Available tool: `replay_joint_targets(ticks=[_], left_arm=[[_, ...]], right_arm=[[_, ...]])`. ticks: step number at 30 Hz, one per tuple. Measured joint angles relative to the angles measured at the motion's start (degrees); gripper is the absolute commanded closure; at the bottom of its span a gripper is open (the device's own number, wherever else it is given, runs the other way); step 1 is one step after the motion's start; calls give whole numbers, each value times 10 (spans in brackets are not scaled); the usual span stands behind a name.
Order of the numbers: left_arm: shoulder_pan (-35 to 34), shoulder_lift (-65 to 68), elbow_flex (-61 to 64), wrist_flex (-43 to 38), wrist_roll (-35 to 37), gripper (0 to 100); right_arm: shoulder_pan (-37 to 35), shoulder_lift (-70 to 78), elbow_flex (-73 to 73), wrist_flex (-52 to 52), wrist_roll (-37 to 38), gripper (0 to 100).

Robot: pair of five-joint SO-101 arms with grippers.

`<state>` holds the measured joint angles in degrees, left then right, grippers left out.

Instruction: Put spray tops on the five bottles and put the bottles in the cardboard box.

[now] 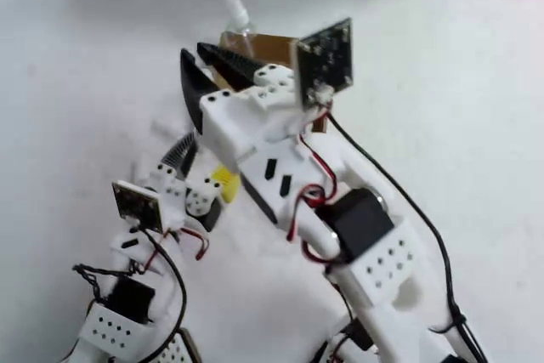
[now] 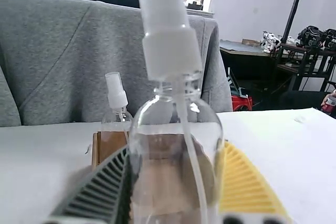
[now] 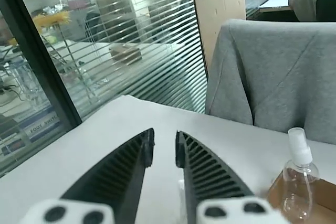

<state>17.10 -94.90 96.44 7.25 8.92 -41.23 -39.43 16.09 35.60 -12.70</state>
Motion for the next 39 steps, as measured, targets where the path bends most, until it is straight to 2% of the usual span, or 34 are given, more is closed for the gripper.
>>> replay_joint_targets(ticks=[4,12,19,24,28,30,35,39], left_arm=[[0,0,0,0,0,979],[2,1,2,1,0,979],[1,1,0,-1,0,979],[-1,1,0,-2,0,979],[-18,1,0,-2,0,979],[-28,1,-13,18,1,979],[-37,1,-89,148,52,979],[-39,0,-108,169,68,979]], right_arm=[[4,15,0,7,0,985],[11,9,-6,138,13,984],[11,-14,-30,165,18,982],[45,-35,-35,165,18,983],[97,-58,-31,207,18,981],[110,-79,-11,239,18,982],[113,-127,79,279,18,982],[109,-156,155,279,64,981]])
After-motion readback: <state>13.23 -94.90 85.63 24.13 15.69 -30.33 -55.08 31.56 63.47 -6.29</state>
